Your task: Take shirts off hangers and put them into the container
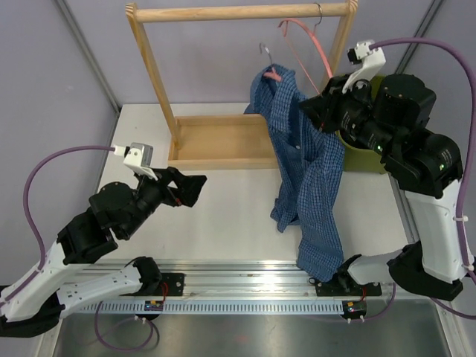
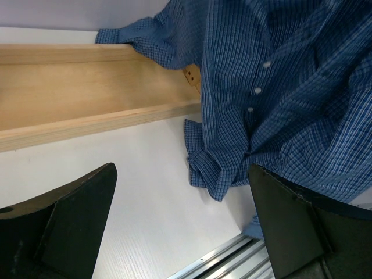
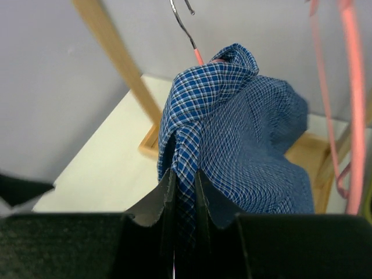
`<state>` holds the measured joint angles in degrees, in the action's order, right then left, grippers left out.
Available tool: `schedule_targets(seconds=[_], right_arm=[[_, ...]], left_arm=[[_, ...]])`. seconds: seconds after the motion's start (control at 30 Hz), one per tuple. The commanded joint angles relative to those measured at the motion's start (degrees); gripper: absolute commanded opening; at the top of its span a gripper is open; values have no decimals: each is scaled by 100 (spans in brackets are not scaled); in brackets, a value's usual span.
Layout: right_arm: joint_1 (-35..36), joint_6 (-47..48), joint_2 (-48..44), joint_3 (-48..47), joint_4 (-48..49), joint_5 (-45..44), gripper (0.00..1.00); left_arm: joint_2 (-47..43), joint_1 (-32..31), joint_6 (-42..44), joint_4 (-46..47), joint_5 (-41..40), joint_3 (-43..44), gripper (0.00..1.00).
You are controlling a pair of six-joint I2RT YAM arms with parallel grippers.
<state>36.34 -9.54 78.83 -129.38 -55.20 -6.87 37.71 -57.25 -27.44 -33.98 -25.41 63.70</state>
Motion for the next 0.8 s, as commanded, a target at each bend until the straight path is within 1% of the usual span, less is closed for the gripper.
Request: schedule_targets(seconds=[0.0, 0.03, 0.07, 0.1, 0.27, 0.4, 0.43, 0.5, 0.53, 0.63, 0.77], right_arm=[[14, -74, -937, 543, 781, 1573, 0], [14, -83, -1139, 920, 1087, 1706, 0], [5, -92, -1463, 1054, 1186, 1942, 0], [14, -74, -1588, 1151, 1300, 2083, 0], [14, -92, -1923, 1266, 1204, 3014, 0], [14, -372, -1994, 1705, 1389, 3183, 0], [14, -434, -1924, 1923, 1441, 3236, 0], [5, -619, -1889, 2223, 1555, 3333, 0], [5, -663, -1897, 2503, 1695, 3342, 0], [14, -821, -1924, 3022, 1933, 3289, 0], [5, -900, -1941, 3445, 2004, 3017, 0]], left_arm=[[16, 13, 169, 199, -175, 309, 99], [25, 13, 230, 190, -201, 370, 99], [52, 13, 248, 181, -219, 388, 99], [78, 13, 265, 190, -228, 415, 99], [175, 21, 397, 312, -123, 660, 99], [236, 13, 617, 882, 193, 705, 99], [245, 13, 695, 1215, 368, 696, 99], [280, 4, 766, 1568, 597, 653, 99], [280, 12, 819, 1935, 807, 635, 99], [219, 12, 881, 2656, 1107, 503, 99], [263, 4, 933, 3203, 1222, 468, 99]])
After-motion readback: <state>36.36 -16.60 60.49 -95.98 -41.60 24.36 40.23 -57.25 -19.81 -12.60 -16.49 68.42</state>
